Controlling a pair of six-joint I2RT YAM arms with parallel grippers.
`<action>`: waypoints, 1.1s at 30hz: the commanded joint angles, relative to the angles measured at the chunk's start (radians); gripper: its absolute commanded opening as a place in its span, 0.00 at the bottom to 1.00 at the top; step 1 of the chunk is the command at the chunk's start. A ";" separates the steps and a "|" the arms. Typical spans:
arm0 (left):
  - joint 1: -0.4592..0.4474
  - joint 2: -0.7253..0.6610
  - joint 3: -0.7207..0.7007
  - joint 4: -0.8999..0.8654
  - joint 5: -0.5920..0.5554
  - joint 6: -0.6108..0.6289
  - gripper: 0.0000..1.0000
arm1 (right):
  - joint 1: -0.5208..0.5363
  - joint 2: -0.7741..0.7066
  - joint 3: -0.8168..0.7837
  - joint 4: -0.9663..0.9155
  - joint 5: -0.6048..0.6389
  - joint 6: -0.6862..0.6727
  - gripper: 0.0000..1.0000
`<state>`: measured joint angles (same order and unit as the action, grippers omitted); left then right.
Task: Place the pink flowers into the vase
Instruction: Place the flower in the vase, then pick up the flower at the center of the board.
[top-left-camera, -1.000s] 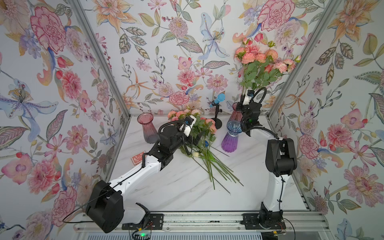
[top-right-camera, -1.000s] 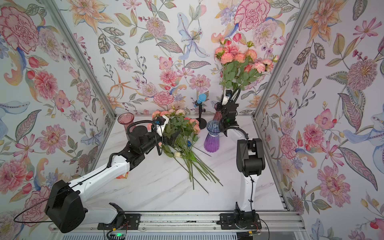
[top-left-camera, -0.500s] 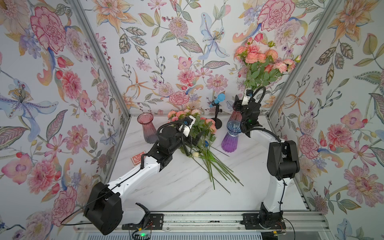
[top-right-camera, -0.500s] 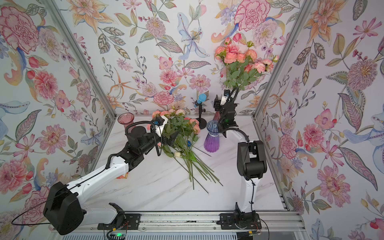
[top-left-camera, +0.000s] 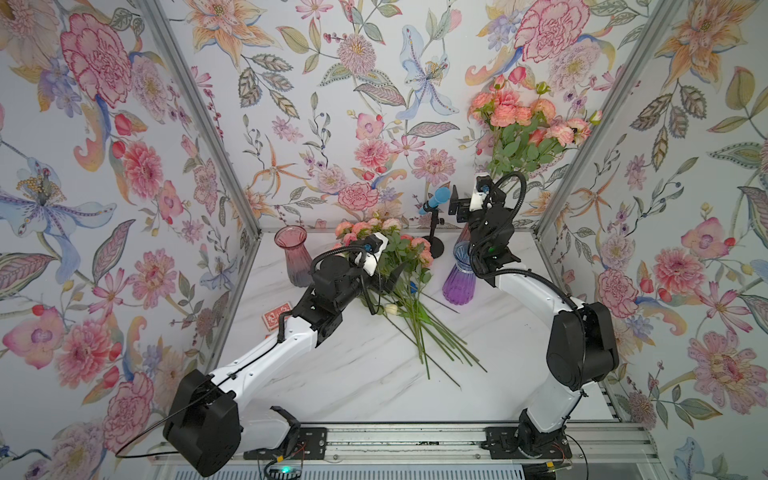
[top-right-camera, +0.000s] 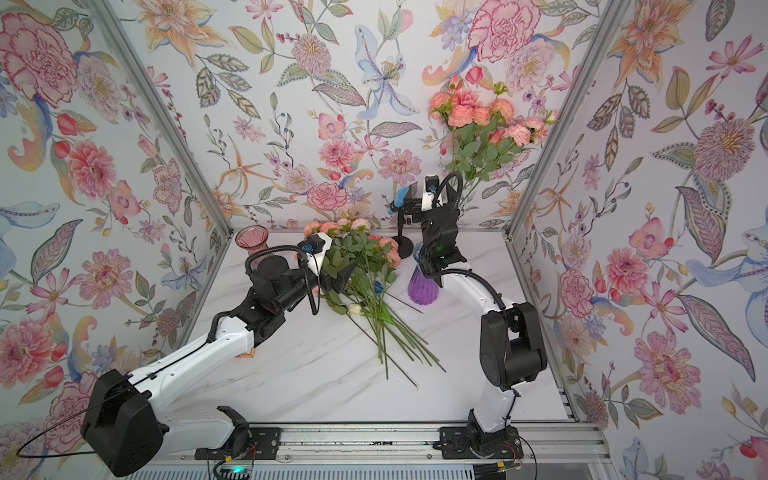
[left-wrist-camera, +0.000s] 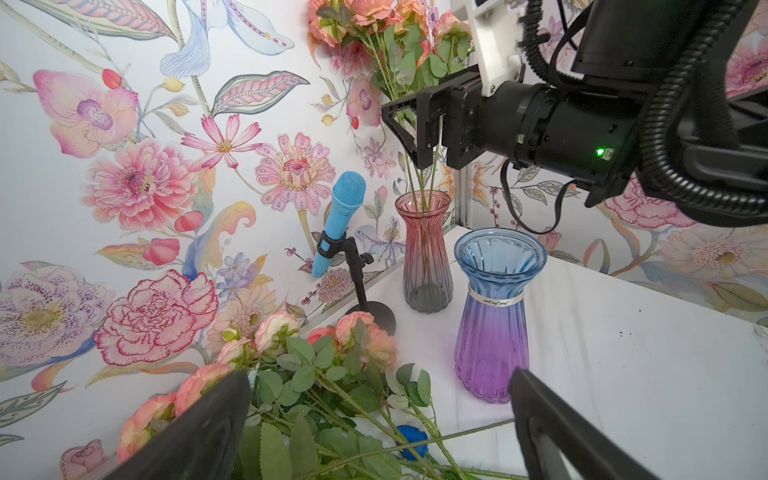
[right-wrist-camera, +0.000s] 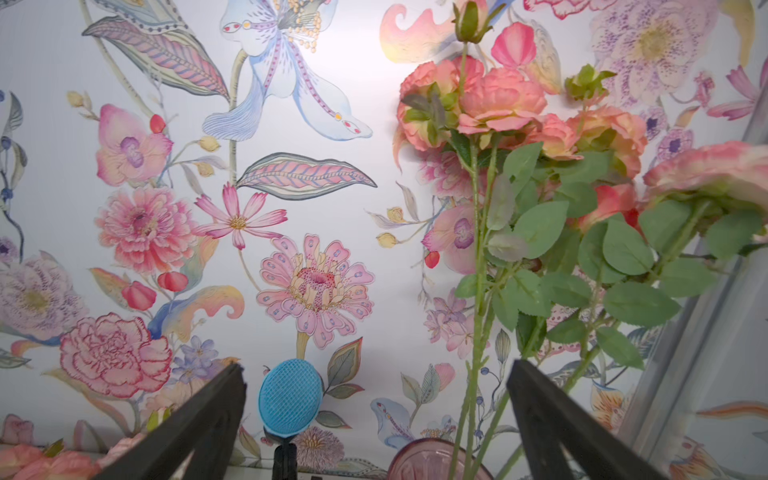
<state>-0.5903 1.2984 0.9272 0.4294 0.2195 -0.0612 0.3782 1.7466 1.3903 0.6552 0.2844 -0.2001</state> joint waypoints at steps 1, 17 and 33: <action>-0.008 -0.023 -0.041 0.078 -0.081 -0.053 1.00 | 0.043 -0.074 0.038 -0.169 -0.044 -0.064 0.99; 0.036 -0.033 -0.003 -0.052 -0.303 -0.261 1.00 | 0.180 -0.117 0.254 -1.005 -0.231 0.080 0.99; 0.097 0.346 0.075 -0.137 0.003 -0.923 1.00 | 0.228 -0.231 0.117 -1.038 -0.149 0.125 0.99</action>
<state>-0.4896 1.6096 0.9882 0.2546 0.1574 -0.8070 0.5983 1.5761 1.5318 -0.3721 0.0937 -0.0853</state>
